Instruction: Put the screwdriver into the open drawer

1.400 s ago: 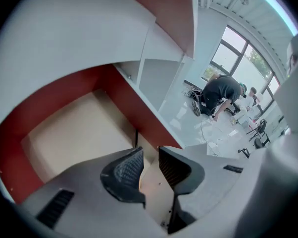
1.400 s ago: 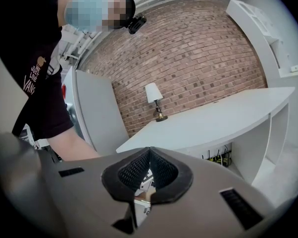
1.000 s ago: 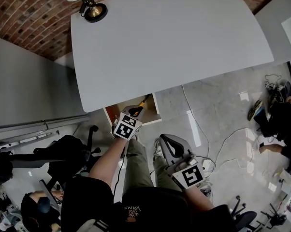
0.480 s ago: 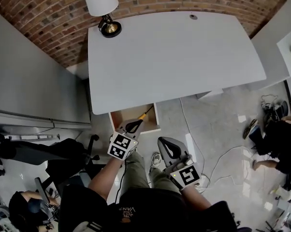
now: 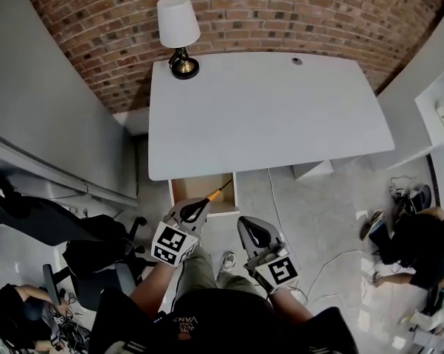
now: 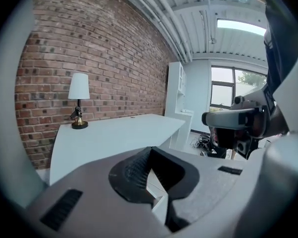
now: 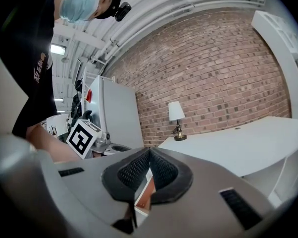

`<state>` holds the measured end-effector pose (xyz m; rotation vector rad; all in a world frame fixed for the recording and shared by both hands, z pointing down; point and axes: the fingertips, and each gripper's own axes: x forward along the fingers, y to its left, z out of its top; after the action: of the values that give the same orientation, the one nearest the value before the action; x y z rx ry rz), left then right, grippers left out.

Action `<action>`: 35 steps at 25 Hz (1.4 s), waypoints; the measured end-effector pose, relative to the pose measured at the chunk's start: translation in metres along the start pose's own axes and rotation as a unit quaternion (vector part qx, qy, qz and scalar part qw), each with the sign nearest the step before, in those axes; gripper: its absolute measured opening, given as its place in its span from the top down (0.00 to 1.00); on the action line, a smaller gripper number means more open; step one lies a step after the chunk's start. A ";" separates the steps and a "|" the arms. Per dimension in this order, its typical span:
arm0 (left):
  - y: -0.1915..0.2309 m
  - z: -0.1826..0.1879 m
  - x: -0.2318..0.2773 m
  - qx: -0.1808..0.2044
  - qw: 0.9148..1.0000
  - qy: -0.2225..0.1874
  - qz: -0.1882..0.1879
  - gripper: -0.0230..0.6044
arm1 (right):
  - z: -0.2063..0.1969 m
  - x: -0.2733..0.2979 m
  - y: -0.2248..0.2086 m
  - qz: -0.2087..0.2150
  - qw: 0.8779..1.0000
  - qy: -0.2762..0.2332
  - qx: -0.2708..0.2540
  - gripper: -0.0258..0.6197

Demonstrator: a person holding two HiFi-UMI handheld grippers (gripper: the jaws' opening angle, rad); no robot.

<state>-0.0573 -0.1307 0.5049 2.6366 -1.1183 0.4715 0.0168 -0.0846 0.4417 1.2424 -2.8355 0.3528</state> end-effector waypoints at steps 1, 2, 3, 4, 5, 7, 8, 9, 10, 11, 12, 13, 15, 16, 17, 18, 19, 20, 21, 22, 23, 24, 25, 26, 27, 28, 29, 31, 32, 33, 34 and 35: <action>-0.003 0.005 -0.006 0.001 1.000 -0.007 0.003 0.95 | 0.003 -0.002 0.002 0.003 1.000 -0.002 -0.003 0.96; -0.006 0.010 -0.012 0.002 1.000 -0.013 0.007 0.95 | 0.006 -0.003 0.003 0.005 1.000 -0.003 -0.007 0.96; -0.010 0.014 -0.018 0.004 1.000 -0.018 0.010 0.95 | 0.009 -0.005 0.005 0.008 1.000 -0.005 -0.010 0.96; -0.012 0.018 -0.023 0.005 1.000 -0.024 0.015 0.95 | 0.011 -0.007 0.006 0.011 1.000 -0.007 -0.013 0.96; -0.015 0.023 -0.029 0.005 0.999 -0.030 0.019 0.95 | 0.014 -0.008 0.008 0.014 1.000 -0.008 -0.015 0.96; -0.019 0.030 -0.040 0.006 0.999 -0.040 0.025 0.95 | 0.021 -0.011 0.013 0.021 1.000 -0.013 -0.019 0.96; -0.021 0.034 -0.045 0.008 0.999 -0.045 0.029 0.95 | 0.024 -0.012 0.016 0.025 0.999 -0.016 -0.019 0.96; -0.023 0.039 -0.051 0.009 0.998 -0.050 0.034 0.95 | 0.027 -0.013 0.019 0.028 0.999 -0.020 -0.019 0.96; -0.024 0.043 -0.056 0.010 0.998 -0.055 0.039 0.95 | 0.030 -0.015 0.021 0.031 0.999 -0.023 -0.019 0.96; -0.026 0.047 -0.062 0.010 0.997 -0.061 0.043 0.95 | 0.032 -0.016 0.023 0.034 0.999 -0.026 -0.019 0.96; -0.028 0.051 -0.066 0.011 0.997 -0.067 0.047 0.95 | 0.034 -0.018 0.025 0.037 0.999 -0.029 -0.019 0.96; -0.030 0.055 -0.071 0.013 0.996 -0.072 0.050 0.95 | 0.037 -0.019 0.027 0.041 0.998 -0.031 -0.019 0.96; -0.034 0.063 -0.078 0.015 0.995 -0.080 0.054 0.95 | 0.041 -0.021 0.030 0.047 0.998 -0.035 -0.020 0.96; -0.035 0.066 -0.081 0.015 0.995 -0.085 0.056 0.95 | 0.043 -0.022 0.031 0.050 0.998 -0.036 -0.022 0.96; -0.037 0.069 -0.085 0.015 0.994 -0.089 0.058 0.95 | 0.045 -0.022 0.033 0.053 0.998 -0.038 -0.024 0.96; -0.038 0.071 -0.089 0.014 0.994 -0.094 0.061 0.95 | 0.046 -0.023 0.035 0.056 0.997 -0.040 -0.026 0.96; -0.040 0.072 -0.092 0.014 0.993 -0.098 0.064 0.95 | 0.047 -0.024 0.037 0.057 0.997 -0.041 -0.028 0.96; -0.042 0.073 -0.095 0.015 0.993 -0.102 0.065 0.95 | 0.048 -0.024 0.039 0.059 0.997 -0.042 -0.029 0.96; -0.045 0.074 -0.097 0.016 0.992 -0.105 0.065 0.95 | 0.049 -0.025 0.040 0.059 0.997 -0.042 -0.031 0.96; -0.047 0.075 -0.099 0.018 0.992 -0.107 0.066 0.95 | 0.050 -0.025 0.041 0.060 0.997 -0.043 -0.033 0.96; -0.048 0.075 -0.101 0.019 0.992 -0.109 0.067 0.95 | 0.051 -0.026 0.043 0.061 0.997 -0.044 -0.035 0.96; -0.049 0.075 -0.103 0.019 0.991 -0.110 0.069 0.95 | 0.052 -0.026 0.045 0.063 0.996 -0.044 -0.037 0.96; -0.050 0.076 -0.105 0.018 0.991 -0.112 0.071 0.95 | 0.053 -0.027 0.046 0.064 0.996 -0.045 -0.039 0.96; -0.051 0.076 -0.107 0.017 0.991 -0.113 0.072 0.95 | 0.053 -0.028 0.048 0.065 0.996 -0.045 -0.040 0.96; -0.053 0.077 -0.109 0.016 0.991 -0.115 0.072 0.95 | 0.054 -0.029 0.049 0.066 0.996 -0.045 -0.042 0.96; -0.055 0.078 -0.111 0.015 0.990 -0.117 0.072 0.95 | 0.054 -0.029 0.050 0.067 0.996 -0.046 -0.043 0.96; -0.056 0.079 -0.112 0.014 0.990 -0.119 0.071 0.95 | 0.055 -0.030 0.052 0.067 0.996 -0.045 -0.043 0.96; -0.060 0.080 -0.115 0.015 0.990 -0.121 0.069 0.95 | 0.056 -0.032 0.053 0.068 0.996 -0.044 -0.044 0.96; -0.061 0.082 -0.115 0.016 0.990 -0.121 0.068 0.95 | 0.057 -0.033 0.053 0.068 0.996 -0.044 -0.045 0.96; -0.062 0.083 -0.116 0.019 0.990 -0.121 0.068 0.95 | 0.058 -0.034 0.053 0.067 0.996 -0.044 -0.046 0.96; -0.063 0.084 -0.117 0.022 0.990 -0.121 0.068 0.95 | 0.059 -0.034 0.054 0.067 0.996 -0.045 -0.047 0.96; -0.064 0.084 -0.118 0.025 0.990 -0.120 0.068 0.95 | 0.060 -0.034 0.055 0.067 0.996 -0.046 -0.047 0.96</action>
<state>-0.0709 -0.0388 0.3764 2.7271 -1.3805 0.2107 0.0045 -0.0368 0.3687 1.0823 -2.9817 0.1657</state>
